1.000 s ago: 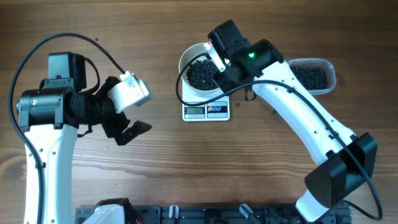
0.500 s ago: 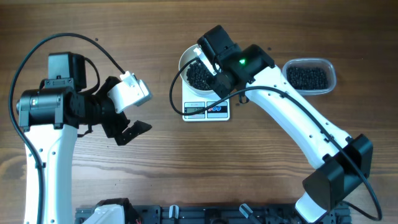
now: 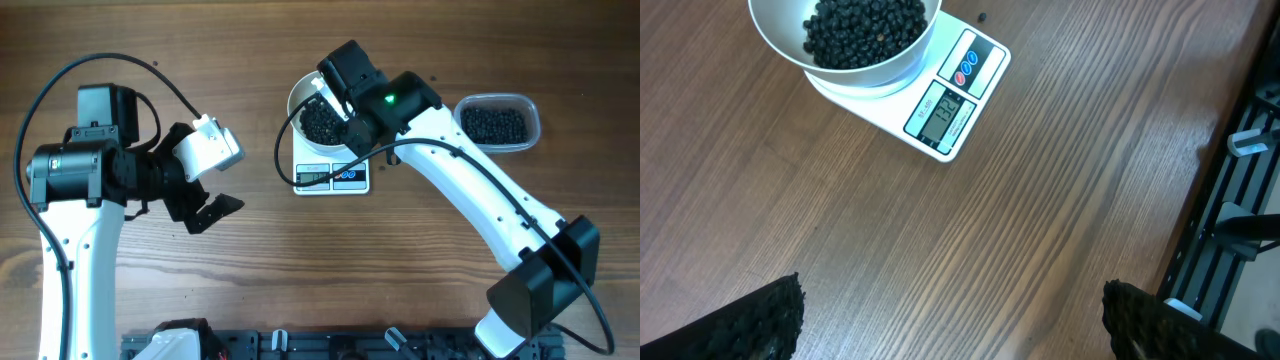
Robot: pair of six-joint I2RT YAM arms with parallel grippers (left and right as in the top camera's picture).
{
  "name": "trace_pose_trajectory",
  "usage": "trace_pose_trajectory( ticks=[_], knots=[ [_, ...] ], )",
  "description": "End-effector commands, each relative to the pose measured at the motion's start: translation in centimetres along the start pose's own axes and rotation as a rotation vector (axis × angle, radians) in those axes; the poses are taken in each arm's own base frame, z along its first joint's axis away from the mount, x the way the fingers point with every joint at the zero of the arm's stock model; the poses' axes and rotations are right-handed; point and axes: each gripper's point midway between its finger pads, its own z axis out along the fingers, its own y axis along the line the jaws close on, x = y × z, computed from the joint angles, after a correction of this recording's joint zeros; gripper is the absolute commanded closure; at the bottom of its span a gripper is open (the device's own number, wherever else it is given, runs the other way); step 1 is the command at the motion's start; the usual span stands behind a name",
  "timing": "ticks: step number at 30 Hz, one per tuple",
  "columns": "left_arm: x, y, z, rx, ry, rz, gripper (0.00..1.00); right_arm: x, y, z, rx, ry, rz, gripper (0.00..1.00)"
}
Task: Scoop item into bowl and weigh 150g on scale
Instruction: 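Tilt the scoop with right gripper to pour beans into bowl, then move the empty pink scoop right back to the bean container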
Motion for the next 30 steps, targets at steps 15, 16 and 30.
trace_pose_trajectory(
  ticks=[15, 16, 30],
  knots=[
    [-0.8, 0.0, -0.7, -0.013, -0.031, 0.032, 0.0, 0.4, -2.1, -1.0, 0.116, 0.008, -0.035, 0.96],
    [-0.8, 0.0, -0.7, -0.013, -0.031, 0.032, 0.0, 0.6, -2.8, -1.1, 0.159, 0.02, -0.058, 0.95],
    [-0.8, 0.0, -0.7, -0.013, -0.031, 0.032, 0.0, 0.0, -2.4, -1.9, 0.06, -0.017, 0.099, 0.96]
  ],
)
